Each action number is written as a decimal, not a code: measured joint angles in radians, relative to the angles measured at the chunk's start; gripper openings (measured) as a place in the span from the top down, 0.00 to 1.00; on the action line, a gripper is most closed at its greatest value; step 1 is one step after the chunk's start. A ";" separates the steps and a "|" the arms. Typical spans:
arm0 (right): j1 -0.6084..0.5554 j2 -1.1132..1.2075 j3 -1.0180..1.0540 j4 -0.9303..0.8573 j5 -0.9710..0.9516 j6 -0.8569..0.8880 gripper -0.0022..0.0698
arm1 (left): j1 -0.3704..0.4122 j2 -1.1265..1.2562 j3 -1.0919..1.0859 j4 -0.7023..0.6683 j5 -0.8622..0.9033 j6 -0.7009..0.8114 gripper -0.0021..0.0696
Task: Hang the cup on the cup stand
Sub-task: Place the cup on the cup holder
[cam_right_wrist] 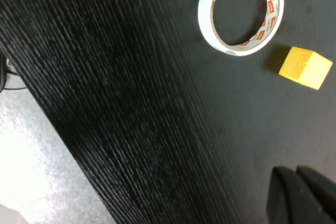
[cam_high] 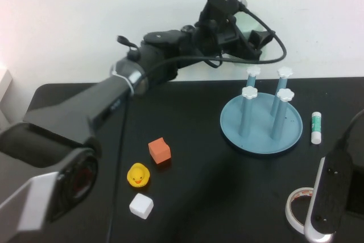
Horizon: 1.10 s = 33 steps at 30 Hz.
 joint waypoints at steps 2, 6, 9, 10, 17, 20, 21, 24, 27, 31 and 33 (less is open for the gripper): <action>0.000 0.000 0.000 0.000 0.000 0.000 0.97 | -0.006 0.041 -0.051 0.000 -0.014 0.000 0.17; 0.000 0.000 0.000 0.000 0.000 0.000 0.97 | -0.016 0.114 -0.125 -0.002 -0.039 0.002 0.17; 0.000 0.000 0.000 0.000 0.000 0.000 0.97 | -0.022 0.133 -0.129 -0.002 -0.045 0.017 0.17; 0.000 0.000 0.000 0.000 0.000 0.000 0.97 | -0.023 0.137 -0.129 -0.002 -0.045 0.021 0.17; 0.000 0.000 0.000 0.000 0.000 0.000 0.97 | -0.035 0.164 -0.129 -0.004 -0.039 0.026 0.17; 0.000 0.000 0.000 0.000 0.000 0.000 0.97 | -0.035 0.169 -0.129 -0.004 -0.039 0.029 0.17; 0.000 0.000 0.000 0.000 0.000 0.000 0.97 | -0.035 0.168 -0.129 -0.004 -0.039 0.029 0.17; 0.000 0.000 0.000 0.000 0.000 0.000 0.97 | -0.035 0.168 -0.129 -0.004 -0.039 0.022 0.17; 0.000 0.000 0.000 0.000 0.000 0.000 0.97 | -0.035 0.168 -0.129 -0.004 -0.039 -0.014 0.07; 0.000 0.000 0.000 0.000 0.000 0.000 0.97 | -0.035 0.166 -0.129 0.074 -0.039 -0.109 0.02; 0.000 0.000 0.000 0.000 0.000 0.000 0.97 | -0.035 0.155 -0.129 0.190 -0.039 -0.206 0.01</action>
